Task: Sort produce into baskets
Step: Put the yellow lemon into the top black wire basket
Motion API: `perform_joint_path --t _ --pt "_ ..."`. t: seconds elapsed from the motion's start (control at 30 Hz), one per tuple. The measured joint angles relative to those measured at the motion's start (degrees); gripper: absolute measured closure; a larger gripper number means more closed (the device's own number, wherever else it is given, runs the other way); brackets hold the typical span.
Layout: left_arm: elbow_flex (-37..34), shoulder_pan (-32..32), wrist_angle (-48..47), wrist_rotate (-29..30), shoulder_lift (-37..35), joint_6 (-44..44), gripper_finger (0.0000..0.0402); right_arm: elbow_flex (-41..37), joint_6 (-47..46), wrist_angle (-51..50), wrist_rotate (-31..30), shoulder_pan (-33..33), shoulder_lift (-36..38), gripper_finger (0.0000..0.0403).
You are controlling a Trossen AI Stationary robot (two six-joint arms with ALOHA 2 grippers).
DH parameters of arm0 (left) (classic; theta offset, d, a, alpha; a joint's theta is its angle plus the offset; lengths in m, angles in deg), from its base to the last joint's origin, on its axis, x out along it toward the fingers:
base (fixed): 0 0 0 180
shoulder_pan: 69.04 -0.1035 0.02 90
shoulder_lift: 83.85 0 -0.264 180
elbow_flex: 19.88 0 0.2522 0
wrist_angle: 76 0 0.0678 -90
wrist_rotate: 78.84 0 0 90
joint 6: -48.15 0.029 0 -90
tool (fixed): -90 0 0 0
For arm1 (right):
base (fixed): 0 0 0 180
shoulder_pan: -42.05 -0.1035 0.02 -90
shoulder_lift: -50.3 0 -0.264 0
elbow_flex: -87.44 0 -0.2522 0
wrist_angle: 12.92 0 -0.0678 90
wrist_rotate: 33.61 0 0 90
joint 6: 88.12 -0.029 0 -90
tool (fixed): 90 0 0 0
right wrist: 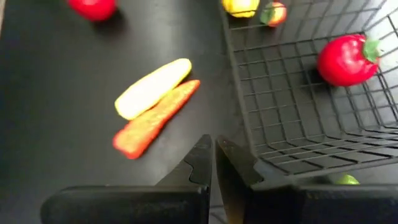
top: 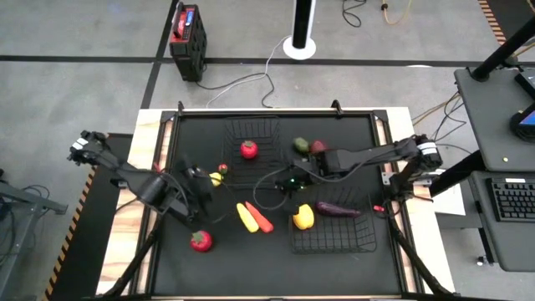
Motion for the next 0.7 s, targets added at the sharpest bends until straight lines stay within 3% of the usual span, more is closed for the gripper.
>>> perform_joint_path --t 0.1,0.2,0.3,0.4,0.57,0.7 --pt "3.2 0.0 -9.1 1.3 0.0 -6.3 0.0171 0.0 0.0 0.4 0.0 -2.0 0.1 0.039" --pt "3.1 0.2 -15.3 -6.5 0.0 -9.3 0.0171 -0.1 0.0 0.3 0.0 -3.8 0.1 0.039" --pt "-0.5 0.3 -19.2 -9.7 -0.5 -15.3 0.0171 -0.1 0.1 0.4 0.0 -5.6 0.1 0.039" --pt "-6.2 0.9 -16.5 -10.1 -1.8 -20.8 0.0171 -0.1 0.1 0.4 -0.2 -6.9 0.1 0.039" --pt "-16.6 1.5 -2.2 -11.5 -4.5 -24.5 0.0171 -0.1 0.1 0.0 -3.0 -8.0 0.1 0.039" --pt "-23.1 1.6 4.7 -7.6 -5.7 -33.8 0.0179 -0.1 -0.2 0.1 -3.1 -8.2 0.3 0.039"
